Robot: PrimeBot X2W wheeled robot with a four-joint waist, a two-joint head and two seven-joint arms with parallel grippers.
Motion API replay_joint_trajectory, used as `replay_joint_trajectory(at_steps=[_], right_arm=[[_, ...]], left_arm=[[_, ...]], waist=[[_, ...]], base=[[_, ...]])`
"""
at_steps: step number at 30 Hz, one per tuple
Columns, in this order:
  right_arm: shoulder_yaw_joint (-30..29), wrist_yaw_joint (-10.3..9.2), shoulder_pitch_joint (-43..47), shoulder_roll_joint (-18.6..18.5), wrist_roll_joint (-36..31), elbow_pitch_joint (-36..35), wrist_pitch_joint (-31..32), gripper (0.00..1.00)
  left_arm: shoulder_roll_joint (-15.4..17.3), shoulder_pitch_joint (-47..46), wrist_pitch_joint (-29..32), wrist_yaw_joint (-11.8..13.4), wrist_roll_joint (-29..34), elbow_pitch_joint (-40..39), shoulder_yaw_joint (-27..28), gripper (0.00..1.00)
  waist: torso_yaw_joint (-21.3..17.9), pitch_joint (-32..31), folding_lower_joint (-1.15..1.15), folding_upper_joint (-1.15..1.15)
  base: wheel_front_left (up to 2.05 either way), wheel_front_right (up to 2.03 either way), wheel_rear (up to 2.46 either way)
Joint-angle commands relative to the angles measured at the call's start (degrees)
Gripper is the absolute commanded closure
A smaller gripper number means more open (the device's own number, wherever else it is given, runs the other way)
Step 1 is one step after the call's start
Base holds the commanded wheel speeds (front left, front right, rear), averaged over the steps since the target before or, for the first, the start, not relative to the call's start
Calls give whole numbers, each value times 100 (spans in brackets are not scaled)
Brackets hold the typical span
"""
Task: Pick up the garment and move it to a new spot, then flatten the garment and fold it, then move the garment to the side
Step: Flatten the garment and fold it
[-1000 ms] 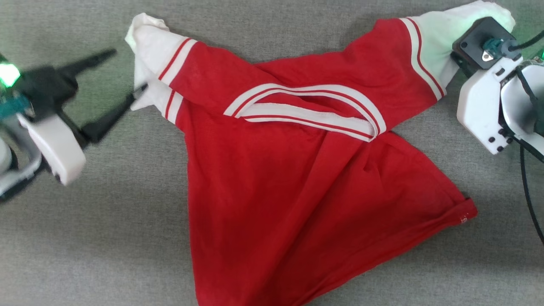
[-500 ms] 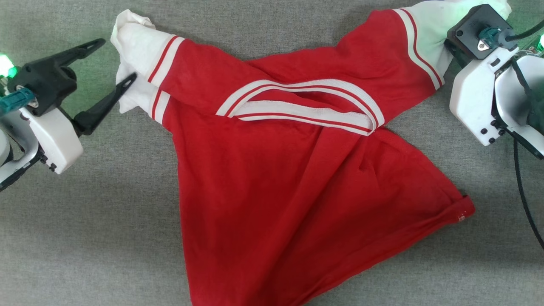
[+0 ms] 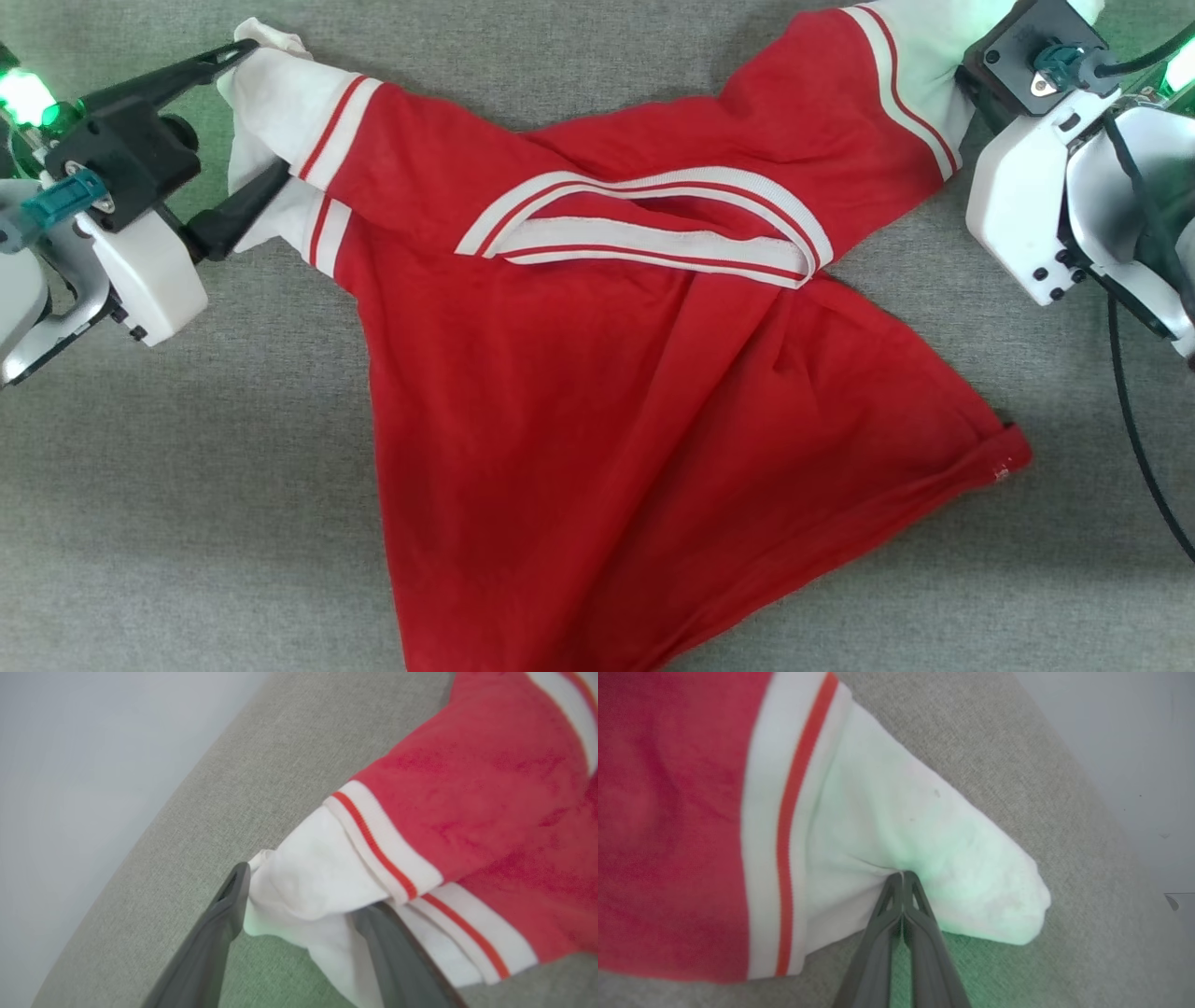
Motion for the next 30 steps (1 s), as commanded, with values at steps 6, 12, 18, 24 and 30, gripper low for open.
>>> replay_joint_trajectory(at_steps=[6, 12, 18, 24, 30], right_arm=[[115, 9, 316, 110, -19, 287, -55, 100], [-85, 8, 311, 173, -58, 253, -268, 100], [-907, 0, 221, 512, 59, 55, -592, 100], [-1747, 0, -524, 1268, -164, 206, -714, 100], [-2493, 0, -1792, 2271, -551, 1067, -972, 100]], left_arm=[[50, 52, -1, 15, 85, -131, 7, 100], [132, 71, 82, 16, -169, -254, 8, 100], [105, -129, 86, 16, -1184, -219, 12, 100], [-96, -956, 271, 16, -3138, 206, 25, 100], [-334, -1874, 585, 16, -4246, 1053, 334, 100]], waist=[[-59, -50, 0, 0], [-110, -138, 0, 0], [-174, -188, 0, 0], [-315, -159, 0, 0], [-500, -85, 0, 0]], base=[[0, 0, 0], [0, 0, 0], [0, 0, 0], [0, 0, 0], [0, 0, 0]])
